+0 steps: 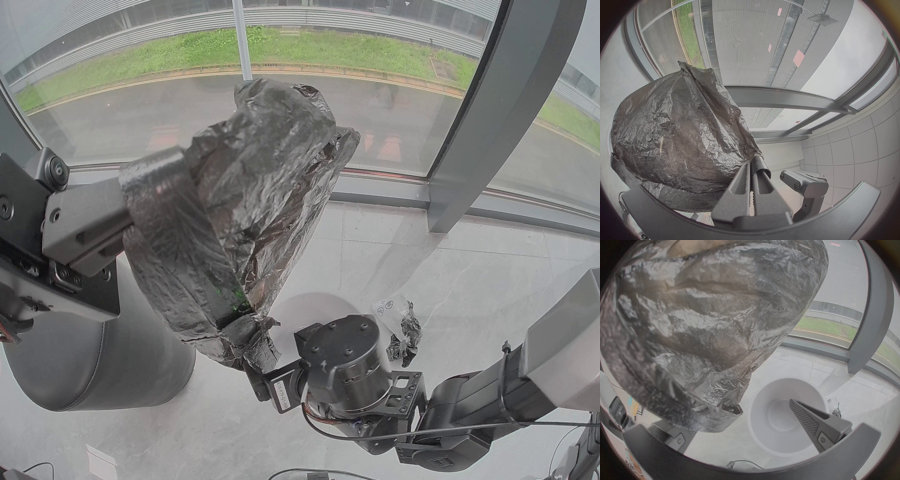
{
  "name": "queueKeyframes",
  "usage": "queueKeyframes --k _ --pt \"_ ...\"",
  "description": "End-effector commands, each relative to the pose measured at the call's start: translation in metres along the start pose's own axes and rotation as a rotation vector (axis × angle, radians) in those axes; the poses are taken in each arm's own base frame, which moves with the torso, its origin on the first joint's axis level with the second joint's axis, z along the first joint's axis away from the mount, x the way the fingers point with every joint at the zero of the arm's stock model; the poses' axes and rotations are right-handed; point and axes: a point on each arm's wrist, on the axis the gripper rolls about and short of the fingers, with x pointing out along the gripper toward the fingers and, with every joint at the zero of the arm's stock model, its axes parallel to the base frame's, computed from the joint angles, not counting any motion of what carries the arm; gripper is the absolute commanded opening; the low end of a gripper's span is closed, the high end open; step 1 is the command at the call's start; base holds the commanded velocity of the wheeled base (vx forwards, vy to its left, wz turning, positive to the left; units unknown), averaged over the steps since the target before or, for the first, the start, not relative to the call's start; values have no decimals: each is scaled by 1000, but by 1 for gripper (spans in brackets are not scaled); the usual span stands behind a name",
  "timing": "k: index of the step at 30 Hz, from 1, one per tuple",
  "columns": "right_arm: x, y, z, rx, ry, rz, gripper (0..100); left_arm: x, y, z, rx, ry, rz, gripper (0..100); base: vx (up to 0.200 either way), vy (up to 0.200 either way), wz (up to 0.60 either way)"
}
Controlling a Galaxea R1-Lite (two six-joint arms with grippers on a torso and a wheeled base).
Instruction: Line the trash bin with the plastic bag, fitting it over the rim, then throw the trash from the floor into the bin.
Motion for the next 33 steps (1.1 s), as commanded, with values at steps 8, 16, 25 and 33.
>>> queueKeyframes --k 8,16,25,33 --pt "22 14 1 2 -38 -81 100 0 0 0 -2 -1 0 0 0 0 0" --pt "24 15 3 0 -96 -75 100 0 0 0 -2 -1 0 0 0 0 0" --pt "25 15 2 0 -108 -85 0 -1 2 -1 -8 -1 8 0 0 0 0" --pt "23 15 0 1 -105 -86 0 -2 2 -2 -8 -1 9 0 0 0 0"
